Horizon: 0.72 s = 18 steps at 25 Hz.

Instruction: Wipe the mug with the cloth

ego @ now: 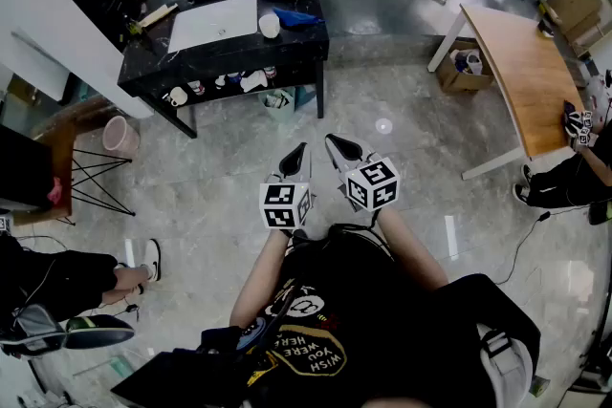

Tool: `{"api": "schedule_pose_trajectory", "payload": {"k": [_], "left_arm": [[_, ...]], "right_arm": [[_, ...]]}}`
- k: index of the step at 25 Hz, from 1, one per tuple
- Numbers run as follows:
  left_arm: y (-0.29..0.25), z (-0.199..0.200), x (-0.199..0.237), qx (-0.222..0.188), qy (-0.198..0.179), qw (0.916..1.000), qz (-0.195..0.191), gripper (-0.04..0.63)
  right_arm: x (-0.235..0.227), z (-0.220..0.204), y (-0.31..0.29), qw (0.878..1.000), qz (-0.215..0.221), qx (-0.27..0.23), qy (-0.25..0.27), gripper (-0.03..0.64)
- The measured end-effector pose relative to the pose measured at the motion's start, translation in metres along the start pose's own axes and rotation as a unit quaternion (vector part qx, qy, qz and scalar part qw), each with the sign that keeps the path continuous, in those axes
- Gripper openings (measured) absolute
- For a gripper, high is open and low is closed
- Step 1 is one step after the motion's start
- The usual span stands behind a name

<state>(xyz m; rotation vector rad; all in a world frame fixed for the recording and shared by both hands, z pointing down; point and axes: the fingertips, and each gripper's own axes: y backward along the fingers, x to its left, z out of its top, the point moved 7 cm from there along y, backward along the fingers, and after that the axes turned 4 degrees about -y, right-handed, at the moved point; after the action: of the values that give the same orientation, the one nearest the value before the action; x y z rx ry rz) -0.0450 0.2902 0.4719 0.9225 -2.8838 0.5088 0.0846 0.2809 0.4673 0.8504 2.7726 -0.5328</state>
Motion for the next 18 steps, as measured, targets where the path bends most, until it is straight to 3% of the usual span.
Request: {"api": "schedule_pose_trajectory", "payload": {"k": [18], "left_arm": [[0.0041, -0.0046, 0.0105, 0.001, 0.007, 1.0000, -0.007, 0.003]], "right_arm": [[0.0051, -0.0023, -0.0079, 1.000, -0.010, -0.004, -0.011, 0.002]]}}
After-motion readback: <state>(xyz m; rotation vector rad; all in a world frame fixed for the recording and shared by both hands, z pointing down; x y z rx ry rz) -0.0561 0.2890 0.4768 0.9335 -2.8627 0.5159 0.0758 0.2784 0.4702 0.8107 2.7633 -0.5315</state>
